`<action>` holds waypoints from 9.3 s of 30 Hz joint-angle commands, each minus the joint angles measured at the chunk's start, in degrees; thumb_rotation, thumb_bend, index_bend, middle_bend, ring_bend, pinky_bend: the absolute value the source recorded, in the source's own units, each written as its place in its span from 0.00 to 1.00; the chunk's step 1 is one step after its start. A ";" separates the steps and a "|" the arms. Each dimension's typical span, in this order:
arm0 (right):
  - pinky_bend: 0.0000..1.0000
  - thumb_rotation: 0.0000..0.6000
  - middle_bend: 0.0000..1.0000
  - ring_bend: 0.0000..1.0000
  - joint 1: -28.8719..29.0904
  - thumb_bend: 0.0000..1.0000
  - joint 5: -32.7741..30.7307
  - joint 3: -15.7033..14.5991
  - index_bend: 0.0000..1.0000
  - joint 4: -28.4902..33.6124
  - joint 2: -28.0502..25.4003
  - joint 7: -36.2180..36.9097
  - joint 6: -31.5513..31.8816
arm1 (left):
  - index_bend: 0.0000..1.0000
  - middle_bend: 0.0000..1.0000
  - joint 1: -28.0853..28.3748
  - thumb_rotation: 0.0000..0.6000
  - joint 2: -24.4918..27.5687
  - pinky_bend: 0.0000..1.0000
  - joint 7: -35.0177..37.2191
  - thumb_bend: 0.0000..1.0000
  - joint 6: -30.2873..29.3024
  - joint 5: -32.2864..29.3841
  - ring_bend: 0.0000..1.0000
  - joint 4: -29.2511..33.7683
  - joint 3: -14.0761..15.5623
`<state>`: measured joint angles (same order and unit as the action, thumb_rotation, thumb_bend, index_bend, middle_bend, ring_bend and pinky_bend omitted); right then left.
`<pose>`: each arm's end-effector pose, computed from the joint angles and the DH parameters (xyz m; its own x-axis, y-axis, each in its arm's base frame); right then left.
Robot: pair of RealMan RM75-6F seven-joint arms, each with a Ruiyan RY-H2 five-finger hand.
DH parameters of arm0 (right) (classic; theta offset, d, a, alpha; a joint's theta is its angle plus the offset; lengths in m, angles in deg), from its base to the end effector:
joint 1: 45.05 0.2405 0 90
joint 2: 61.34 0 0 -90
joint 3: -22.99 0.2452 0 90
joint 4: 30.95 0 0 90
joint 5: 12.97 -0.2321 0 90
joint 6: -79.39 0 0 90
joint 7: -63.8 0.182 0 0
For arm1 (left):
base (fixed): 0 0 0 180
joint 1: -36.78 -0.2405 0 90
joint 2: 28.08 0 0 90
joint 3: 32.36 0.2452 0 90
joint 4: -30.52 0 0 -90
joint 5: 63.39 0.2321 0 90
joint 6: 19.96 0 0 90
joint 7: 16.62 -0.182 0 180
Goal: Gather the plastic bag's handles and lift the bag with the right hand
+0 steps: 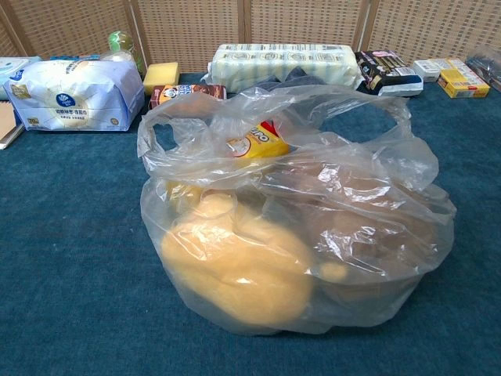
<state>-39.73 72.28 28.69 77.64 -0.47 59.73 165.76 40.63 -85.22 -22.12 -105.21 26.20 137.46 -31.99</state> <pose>-0.2442 -0.2271 0.1398 0.2439 0.0501 0.9685 -0.9686 -0.0370 0.2458 -0.2629 0.1979 0.1352 0.3686 0.0648 0.9273 0.9290 -0.0620 -0.3649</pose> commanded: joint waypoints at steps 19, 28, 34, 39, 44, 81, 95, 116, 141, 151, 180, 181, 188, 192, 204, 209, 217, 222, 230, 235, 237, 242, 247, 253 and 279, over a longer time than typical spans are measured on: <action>0.18 0.45 0.31 0.18 1.37 0.22 0.19 0.34 0.30 -0.11 -0.93 6.37 -2.75 | 0.18 0.12 0.74 1.00 1.59 0.24 -0.40 0.09 -0.18 0.71 0.05 1.41 -0.81; 0.18 0.45 0.30 0.18 7.06 0.20 -1.56 2.80 0.30 -0.14 -3.47 16.55 -11.44 | 0.18 0.12 2.05 1.00 2.72 0.24 -1.69 0.10 0.72 1.37 0.05 3.09 -1.54; 0.14 0.28 0.29 0.17 12.62 0.14 -4.45 4.16 0.30 -1.67 -4.29 15.62 -19.98 | 0.18 0.12 2.97 1.00 3.14 0.24 -2.51 0.10 1.57 1.45 0.05 4.06 -1.96; 0.11 0.19 0.29 0.16 16.75 0.13 -7.52 4.74 0.30 -3.66 -3.53 12.08 -25.90 | 0.18 0.12 3.66 1.00 3.48 0.23 -3.14 0.09 2.25 1.32 0.05 4.71 -2.27; 0.09 0.17 0.29 0.15 19.55 0.13 -9.97 4.77 0.31 -5.56 -2.26 8.16 -29.36 | 0.18 0.12 4.15 1.00 3.32 0.23 -3.41 0.10 2.91 0.83 0.05 4.85 -2.43; 0.05 0.12 0.29 0.14 32.67 0.13 -24.87 4.17 0.32 -4.83 4.66 -5.52 -43.03 | 0.18 0.12 4.98 1.00 2.33 0.24 -0.77 0.10 4.06 -0.73 0.05 1.87 -2.02; 0.06 0.10 0.31 0.15 31.26 0.13 -27.66 15.94 0.32 3.22 -3.48 30.26 -58.73 | 0.18 0.12 5.88 1.00 1.43 0.23 0.45 0.10 5.16 -1.13 0.05 0.20 -2.18; 0.22 0.10 0.36 0.26 11.84 0.16 -16.50 44.86 0.36 6.68 3.16 81.26 -77.26 | 0.18 0.12 6.95 1.00 0.01 0.23 -0.53 0.09 7.38 -1.99 0.05 0.09 -1.65; 0.59 0.11 0.57 0.60 7.26 0.19 -43.60 59.54 0.47 -5.83 14.86 63.82 -106.28 | 0.18 0.12 7.88 1.00 -0.89 0.24 -1.75 0.09 8.68 -3.26 0.05 0.16 -1.61; 0.74 0.10 0.67 0.75 11.39 0.19 -53.06 56.60 0.57 -5.05 8.36 64.05 -107.15 | 0.18 0.12 7.85 1.00 -0.95 0.24 -1.37 0.09 8.72 -3.61 0.05 -0.15 -1.48; 0.73 0.11 0.66 0.73 6.78 0.19 -69.24 63.69 0.57 0.65 4.68 56.52 -102.88 | 0.18 0.15 9.87 1.00 -4.39 0.24 8.24 0.10 2.08 5.39 0.10 -6.98 -4.09; 0.73 0.11 0.66 0.73 6.93 0.19 -69.31 63.45 0.57 0.66 4.52 56.55 -102.60 | 0.18 0.15 10.24 1.00 -4.62 0.24 9.62 0.10 1.90 5.99 0.10 -7.40 -4.24; 0.72 0.11 0.66 0.73 7.73 0.19 -69.96 62.63 0.57 1.00 3.96 56.63 -101.22 | 0.18 0.15 14.47 1.00 -5.42 0.25 13.46 0.10 3.51 9.02 0.10 -8.75 -5.84; 0.72 0.11 0.65 0.72 7.81 0.18 -70.29 62.36 0.57 1.37 3.82 56.62 -100.64 | 0.18 0.15 18.39 1.00 -7.43 0.25 13.95 0.11 6.25 10.20 0.10 -9.25 -7.24; 0.72 0.11 0.65 0.72 7.74 0.18 -70.83 61.76 0.57 2.07 3.70 56.43 -99.89 | 0.18 0.16 29.69 1.00 -16.39 0.26 11.29 0.11 15.75 10.30 0.11 -11.48 -10.18; 0.71 0.11 0.65 0.71 7.28 0.18 -71.21 62.00 0.57 1.77 3.82 56.43 -99.93 | 0.18 0.18 32.82 1.00 -19.20 0.26 9.09 0.11 18.30 10.51 0.13 -12.29 -10.18; 0.71 0.11 0.65 0.71 7.13 0.18 -71.34 61.58 0.57 0.69 4.19 56.15 -100.43 | 0.40 0.33 35.48 1.00 -24.53 0.31 5.00 0.26 16.04 12.29 0.24 -15.94 -10.71; 0.71 0.11 0.65 0.71 7.37 0.18 -71.32 61.39 0.57 0.14 4.37 55.88 -100.88 | 0.49 0.41 35.82 1.00 -26.52 0.34 5.90 0.29 11.79 12.69 0.31 -17.53 -11.78; 0.70 0.10 0.64 0.71 7.67 0.18 -71.36 60.88 0.57 -0.48 4.69 55.57 -101.32 | 0.49 0.42 36.23 1.00 -26.37 0.34 7.67 0.29 8.39 12.14 0.33 -17.92 -12.81; 0.66 0.11 0.62 0.66 7.74 0.18 -70.89 60.80 0.56 -0.54 4.84 54.74 -101.74 | 0.49 0.42 37.04 1.00 -26.42 0.34 8.37 0.29 6.90 11.60 0.33 -17.87 -14.08; 0.62 0.11 0.60 0.63 7.64 0.18 -70.65 61.06 0.54 -0.55 5.08 54.10 -102.32 | 0.49 0.42 37.51 1.00 -26.26 0.34 8.52 0.28 6.59 11.39 0.33 -17.56 -14.65; 0.45 0.11 0.52 0.52 7.13 0.18 -69.33 61.84 0.50 -0.82 6.09 51.18 -104.16 | 0.49 0.42 38.60 1.00 -26.11 0.34 8.63 0.26 5.99 10.96 0.33 -16.99 -15.92; 0.31 0.12 0.45 0.42 6.29 0.18 -67.39 62.25 0.46 -0.43 7.22 47.41 -104.34 | 0.49 0.41 39.52 1.00 -25.97 0.34 8.55 0.26 5.36 10.36 0.30 -16.35 -17.16; 0.22 0.11 0.40 0.33 5.35 0.17 -65.44 62.67 0.42 0.47 8.76 43.51 -103.16 | 0.49 0.38 41.03 1.00 -25.45 0.34 7.44 0.24 5.41 9.28 0.28 -15.43 -19.06; 0.16 0.09 0.35 0.25 3.57 0.15 -58.50 61.16 0.37 4.61 12.27 35.75 -96.34 | 0.43 0.31 47.91 1.00 -25.70 0.33 1.32 0.19 9.23 2.13 0.20 -12.65 -24.32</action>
<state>-36.21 13.68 89.93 82.17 11.75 95.51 69.30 88.57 -110.90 -20.70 -95.93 28.35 124.60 -56.47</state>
